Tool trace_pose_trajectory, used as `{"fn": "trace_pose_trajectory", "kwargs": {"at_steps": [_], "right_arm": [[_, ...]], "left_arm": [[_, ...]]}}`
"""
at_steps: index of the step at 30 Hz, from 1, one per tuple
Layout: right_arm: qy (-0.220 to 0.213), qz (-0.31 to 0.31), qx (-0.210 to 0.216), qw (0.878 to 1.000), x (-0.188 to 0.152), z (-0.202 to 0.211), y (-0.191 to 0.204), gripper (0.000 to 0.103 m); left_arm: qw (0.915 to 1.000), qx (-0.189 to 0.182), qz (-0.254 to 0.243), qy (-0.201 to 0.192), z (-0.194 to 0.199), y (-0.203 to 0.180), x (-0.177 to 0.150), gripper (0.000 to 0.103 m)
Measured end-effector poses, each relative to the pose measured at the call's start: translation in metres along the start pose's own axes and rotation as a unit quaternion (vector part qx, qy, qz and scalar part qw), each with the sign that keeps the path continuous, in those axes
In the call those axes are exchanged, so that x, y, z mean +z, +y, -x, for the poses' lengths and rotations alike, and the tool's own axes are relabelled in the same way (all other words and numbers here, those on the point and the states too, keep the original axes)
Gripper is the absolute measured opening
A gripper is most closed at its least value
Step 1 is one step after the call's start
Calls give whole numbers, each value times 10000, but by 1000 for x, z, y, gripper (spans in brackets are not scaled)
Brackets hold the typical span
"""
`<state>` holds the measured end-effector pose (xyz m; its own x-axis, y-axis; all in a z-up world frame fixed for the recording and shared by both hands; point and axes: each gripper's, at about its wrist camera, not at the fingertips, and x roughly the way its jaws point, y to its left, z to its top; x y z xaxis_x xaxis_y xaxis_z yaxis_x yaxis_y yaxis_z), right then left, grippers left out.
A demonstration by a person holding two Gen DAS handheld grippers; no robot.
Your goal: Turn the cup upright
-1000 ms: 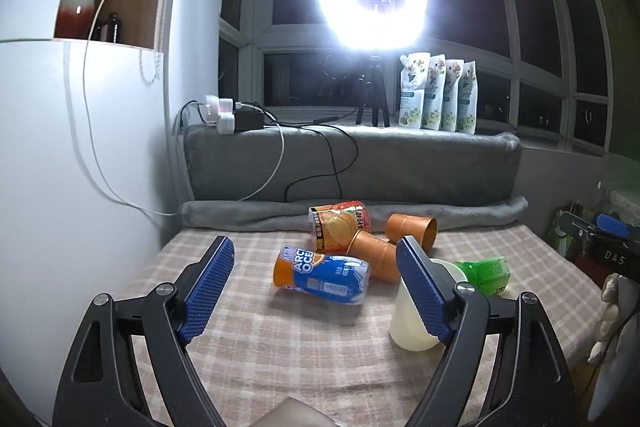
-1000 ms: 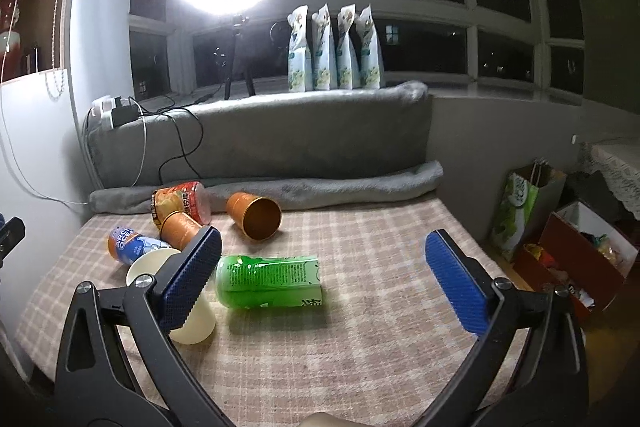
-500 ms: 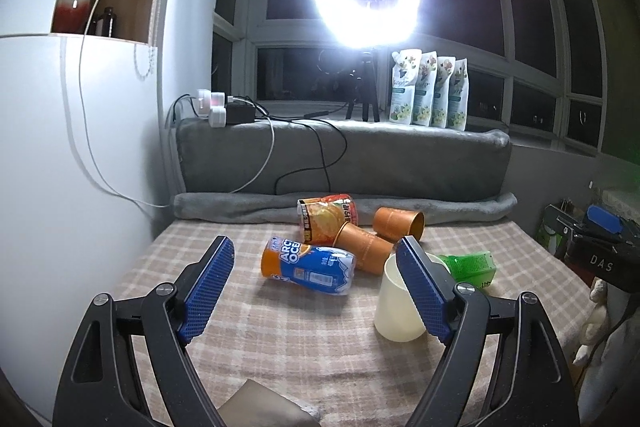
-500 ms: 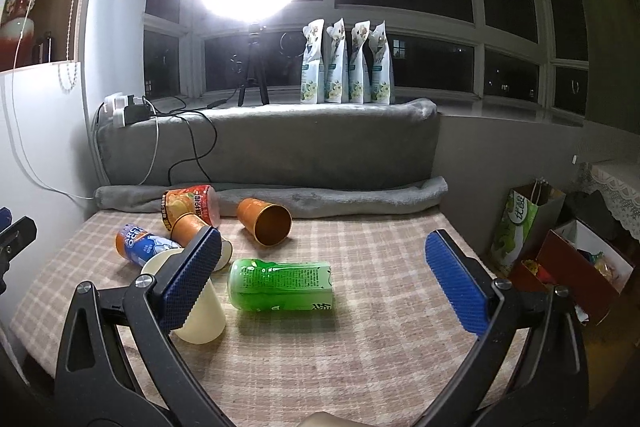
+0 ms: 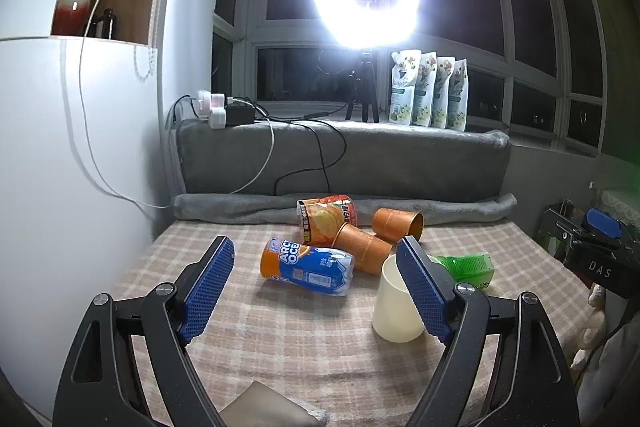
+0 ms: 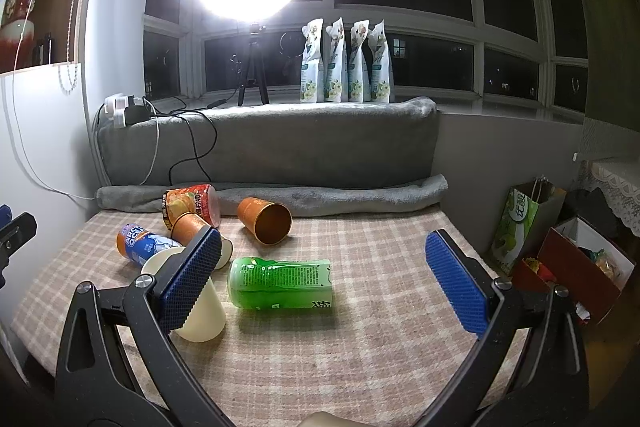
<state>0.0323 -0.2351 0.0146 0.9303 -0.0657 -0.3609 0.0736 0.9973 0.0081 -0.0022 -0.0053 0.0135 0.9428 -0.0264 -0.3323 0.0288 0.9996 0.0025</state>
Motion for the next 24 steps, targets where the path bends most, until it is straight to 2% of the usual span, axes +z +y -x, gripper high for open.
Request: {"fn": "trace_pose_trajectory", "kwargs": {"at_steps": [24], "right_arm": [[-1,-8,-11,10000,-1,0,-1,103]], "left_arm": [[10000,17,-38,-24,-1,0,3,83]]}}
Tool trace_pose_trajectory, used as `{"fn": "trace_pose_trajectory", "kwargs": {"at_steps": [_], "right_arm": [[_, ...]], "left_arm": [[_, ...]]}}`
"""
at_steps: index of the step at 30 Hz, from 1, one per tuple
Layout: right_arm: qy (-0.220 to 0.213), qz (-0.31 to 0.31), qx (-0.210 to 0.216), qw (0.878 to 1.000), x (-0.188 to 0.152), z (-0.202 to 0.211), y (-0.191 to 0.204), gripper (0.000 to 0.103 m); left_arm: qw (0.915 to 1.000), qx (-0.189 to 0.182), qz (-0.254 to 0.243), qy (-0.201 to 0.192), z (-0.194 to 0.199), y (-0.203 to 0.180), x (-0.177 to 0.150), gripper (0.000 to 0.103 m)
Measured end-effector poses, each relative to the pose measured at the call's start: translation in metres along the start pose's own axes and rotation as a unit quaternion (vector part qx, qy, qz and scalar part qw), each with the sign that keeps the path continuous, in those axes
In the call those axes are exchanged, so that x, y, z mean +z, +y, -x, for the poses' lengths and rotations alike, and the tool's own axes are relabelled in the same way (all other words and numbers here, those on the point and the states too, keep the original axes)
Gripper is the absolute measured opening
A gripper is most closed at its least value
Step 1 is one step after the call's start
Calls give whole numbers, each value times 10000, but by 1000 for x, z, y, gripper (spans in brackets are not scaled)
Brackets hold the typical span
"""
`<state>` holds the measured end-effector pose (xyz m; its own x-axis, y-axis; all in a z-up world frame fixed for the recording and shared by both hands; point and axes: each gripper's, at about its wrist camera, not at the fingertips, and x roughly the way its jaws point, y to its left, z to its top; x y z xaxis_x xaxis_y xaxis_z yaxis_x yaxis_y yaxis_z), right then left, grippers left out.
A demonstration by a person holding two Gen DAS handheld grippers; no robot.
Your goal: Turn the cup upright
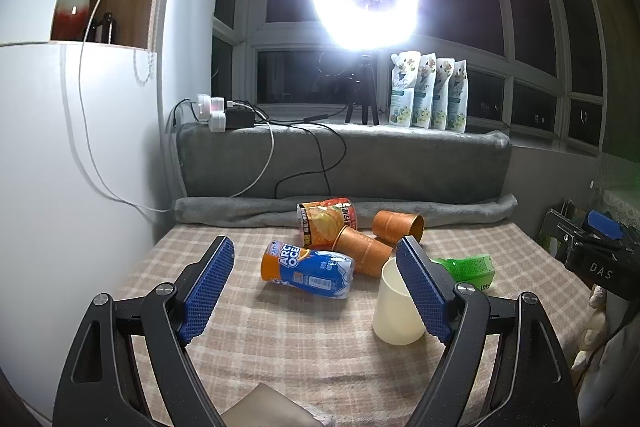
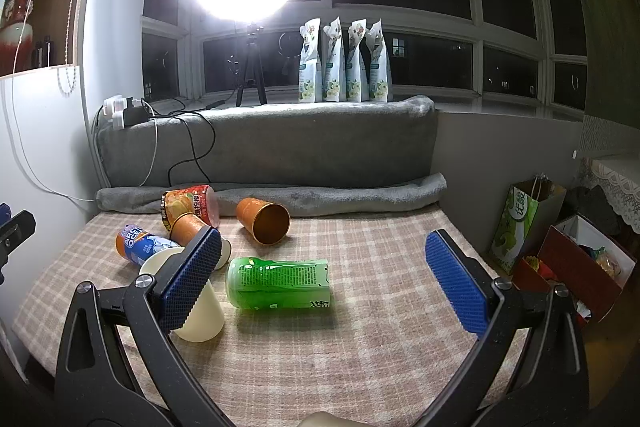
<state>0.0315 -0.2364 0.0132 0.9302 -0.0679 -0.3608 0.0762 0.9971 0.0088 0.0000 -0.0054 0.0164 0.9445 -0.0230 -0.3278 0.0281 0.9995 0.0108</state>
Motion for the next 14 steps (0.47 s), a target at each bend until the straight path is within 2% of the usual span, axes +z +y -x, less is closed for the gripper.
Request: {"fn": "trace_pose_trajectory", "kwargs": {"at_steps": [14], "right_arm": [[27,-12,18,10000,-2,-1,-1,103]], "left_arm": [[9999,54,-88,-94,0,-2,1,83]]}}
